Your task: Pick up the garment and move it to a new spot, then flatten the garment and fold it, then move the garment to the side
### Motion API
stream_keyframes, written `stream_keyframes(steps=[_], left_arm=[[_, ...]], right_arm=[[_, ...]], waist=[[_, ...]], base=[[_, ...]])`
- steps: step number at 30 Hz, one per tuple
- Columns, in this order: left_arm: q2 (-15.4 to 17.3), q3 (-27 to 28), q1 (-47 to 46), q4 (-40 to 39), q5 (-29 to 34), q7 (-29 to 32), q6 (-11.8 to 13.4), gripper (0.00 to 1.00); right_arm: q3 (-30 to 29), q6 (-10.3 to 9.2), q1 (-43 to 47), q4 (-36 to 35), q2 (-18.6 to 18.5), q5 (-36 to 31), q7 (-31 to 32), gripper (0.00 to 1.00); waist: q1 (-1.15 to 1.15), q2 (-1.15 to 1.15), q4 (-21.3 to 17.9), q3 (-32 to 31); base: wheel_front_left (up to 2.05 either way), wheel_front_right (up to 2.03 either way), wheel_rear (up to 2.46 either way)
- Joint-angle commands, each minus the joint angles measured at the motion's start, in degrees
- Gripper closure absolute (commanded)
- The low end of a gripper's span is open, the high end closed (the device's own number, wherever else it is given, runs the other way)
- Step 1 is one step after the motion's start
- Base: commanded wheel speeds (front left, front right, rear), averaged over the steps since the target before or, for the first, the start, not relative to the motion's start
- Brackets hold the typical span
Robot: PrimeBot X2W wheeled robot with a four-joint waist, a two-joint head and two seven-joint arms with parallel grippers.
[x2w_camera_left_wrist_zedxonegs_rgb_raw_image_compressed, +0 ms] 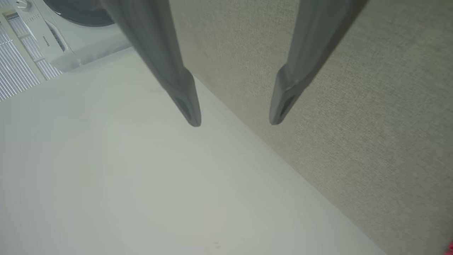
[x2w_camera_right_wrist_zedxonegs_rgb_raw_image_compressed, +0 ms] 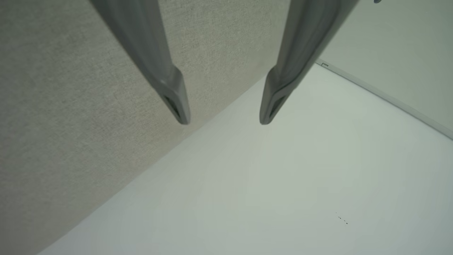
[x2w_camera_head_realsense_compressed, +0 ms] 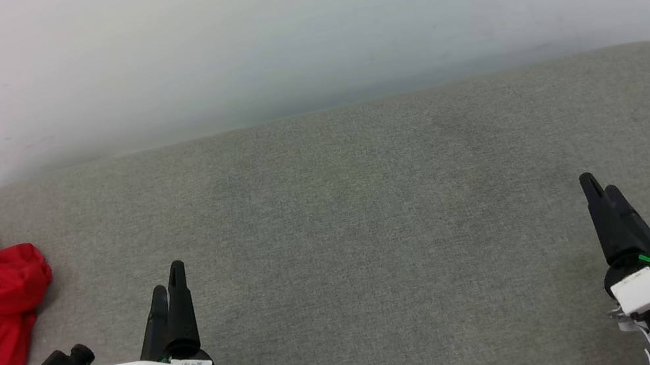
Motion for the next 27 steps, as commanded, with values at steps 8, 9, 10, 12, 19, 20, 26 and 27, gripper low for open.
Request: stream_keyframes(steps=[8,9,10,12,19,20,26,27], left_arm=[[0.3,-1.4,-1.2,-1.6,14.1,-1.7,1.3,0.00],[0.5,-1.6,-1.1,-1.6,15.6,-1.9,1.4,0.00],[0.5,-1.7,-1.1,-1.7,16.9,-2.1,1.5,0.00],[0.8,-1.9,-0.9,-1.7,19.4,-2.4,1.9,0.00],[1.5,-2.9,-0.2,-1.3,26.4,-3.5,2.9,0.00],[1.6,-3.0,-0.2,-1.3,27.2,-3.6,3.1,0.00],[2.1,-3.5,-0.2,-1.0,31.7,-4.5,3.9,0.00],[2.2,-3.5,-0.2,-1.0,32.3,-4.6,4.0,0.00]], right_arm=[[0.4,0.01,-1.5,-1.2,0.4,-13.0,0.4,0.00],[0.4,0.01,-1.5,-1.3,0.5,-14.0,0.5,0.00],[0.4,0.01,-1.4,-1.4,0.6,-15.0,0.5,0.00],[0.4,0.01,-1.2,-1.6,0.7,-16.8,0.6,0.00],[0.5,0.01,-1.0,-2.0,1.1,-22.7,1.0,0.00],[0.5,0.01,-1.0,-2.0,1.2,-23.4,0.9,0.00],[0.2,0.01,-1.0,-1.6,1.4,-28.3,1.5,0.00],[0.2,0.01,-1.0,-1.5,1.5,-29.1,1.6,0.00]], waist=[[0.00,0.00,-0.1,-0.1],[0.00,0.00,-0.1,-0.1],[0.00,0.00,-0.1,-0.1],[0.00,0.00,-0.1,-0.1],[0.00,0.00,-0.2,-0.2],[0.00,0.00,-0.2,-0.2],[0.00,0.00,-0.3,-0.3],[0.00,0.00,-0.3,-0.3]], base=[[0.00,0.00,0.00],[0.00,0.00,0.00],[0.00,0.00,0.00],[0.00,0.00,0.00],[0.00,0.00,0.00],[0.00,0.00,0.00],[0.00,0.00,0.00],[0.00,0.00,0.00]])
